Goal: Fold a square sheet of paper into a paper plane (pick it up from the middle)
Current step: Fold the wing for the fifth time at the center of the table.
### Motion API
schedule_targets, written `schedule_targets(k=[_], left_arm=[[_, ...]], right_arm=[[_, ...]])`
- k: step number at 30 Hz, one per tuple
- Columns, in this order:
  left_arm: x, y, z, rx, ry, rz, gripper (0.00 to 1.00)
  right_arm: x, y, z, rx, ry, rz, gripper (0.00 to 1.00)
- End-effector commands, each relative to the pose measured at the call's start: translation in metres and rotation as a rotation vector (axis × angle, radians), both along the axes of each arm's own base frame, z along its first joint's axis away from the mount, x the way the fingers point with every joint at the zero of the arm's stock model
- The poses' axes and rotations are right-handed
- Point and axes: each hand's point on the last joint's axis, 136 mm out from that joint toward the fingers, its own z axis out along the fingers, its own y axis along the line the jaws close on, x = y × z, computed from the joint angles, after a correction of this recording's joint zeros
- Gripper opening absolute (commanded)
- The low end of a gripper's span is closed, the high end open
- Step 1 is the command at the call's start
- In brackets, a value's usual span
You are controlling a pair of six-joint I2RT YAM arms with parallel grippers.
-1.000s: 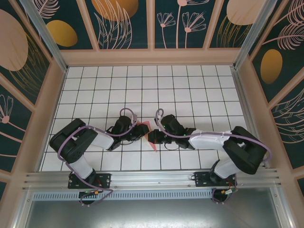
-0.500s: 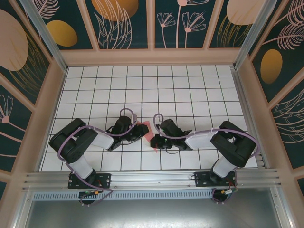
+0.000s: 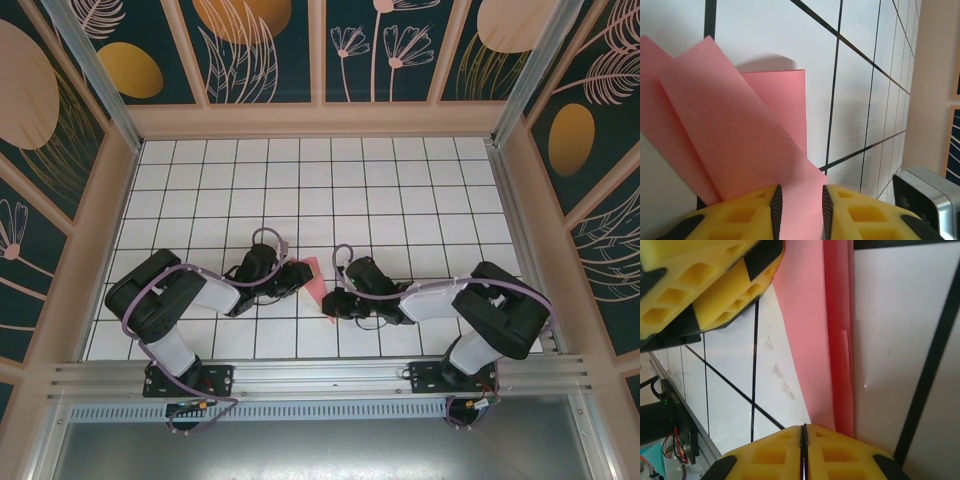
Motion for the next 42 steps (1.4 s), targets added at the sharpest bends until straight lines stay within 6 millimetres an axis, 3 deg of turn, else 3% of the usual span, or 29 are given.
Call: schedule_targets(k=[1,10,12,20,23,26,33,38,42], left_arm=[[-0.026,0.030,-0.063,0.205,0.172,0.029,0.30],[-0.026,0.030,-0.065,0.208,0.178,0.027,0.29],[-0.026,0.029,-0.065,0.206,0.177,0.024,0.29],[-0.026,0.027,-0.063,0.197,0.172,0.017,0.29],[-0.025,0.026,-0.062,0.192,0.169,0.012,0.30],[-0.025,0.025,-0.061,0.189,0.167,0.011,0.30],[-0.025,0.023,-0.058,0.180,0.162,0.002,0.30],[-0.023,0.022,-0.052,0.173,0.141,-0.004,0.32],[-0.018,0.017,-0.042,0.168,0.110,-0.025,0.33]], right_arm=[[-0.014,-0.016,-0.009,-0.048,0.048,-0.002,0.13],[-0.033,-0.049,-0.051,-0.231,0.133,-0.009,0.12],[-0.031,-0.053,-0.052,-0.260,0.130,-0.024,0.11],[0.000,-0.010,0.024,-0.067,-0.040,0.012,0.13],[0.011,0.009,0.043,0.010,-0.069,0.016,0.13],[0.020,0.025,0.048,0.051,-0.069,0.014,0.12],[0.033,0.019,0.004,-0.057,-0.007,-0.029,0.11],[0.018,-0.004,-0.038,-0.174,0.074,-0.038,0.08],[0.007,-0.013,-0.054,-0.201,0.116,-0.027,0.04]])
